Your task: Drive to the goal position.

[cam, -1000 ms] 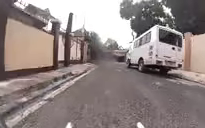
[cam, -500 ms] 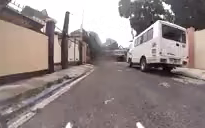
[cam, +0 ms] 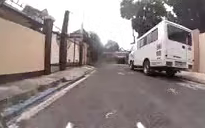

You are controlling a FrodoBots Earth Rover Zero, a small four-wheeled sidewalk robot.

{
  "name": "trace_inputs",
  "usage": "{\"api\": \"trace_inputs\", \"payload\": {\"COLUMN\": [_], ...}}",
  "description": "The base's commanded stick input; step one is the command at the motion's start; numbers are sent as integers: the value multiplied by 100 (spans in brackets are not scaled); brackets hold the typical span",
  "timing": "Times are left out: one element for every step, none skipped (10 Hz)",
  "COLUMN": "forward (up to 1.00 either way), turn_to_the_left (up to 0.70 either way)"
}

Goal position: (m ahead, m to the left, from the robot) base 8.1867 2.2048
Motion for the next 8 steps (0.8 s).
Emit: {"api": "trace_inputs", "payload": {"forward": [70,70,70,70,70,70,70,70], "turn_to_the_left": [0,0,0,0,0,0,0,0]}}
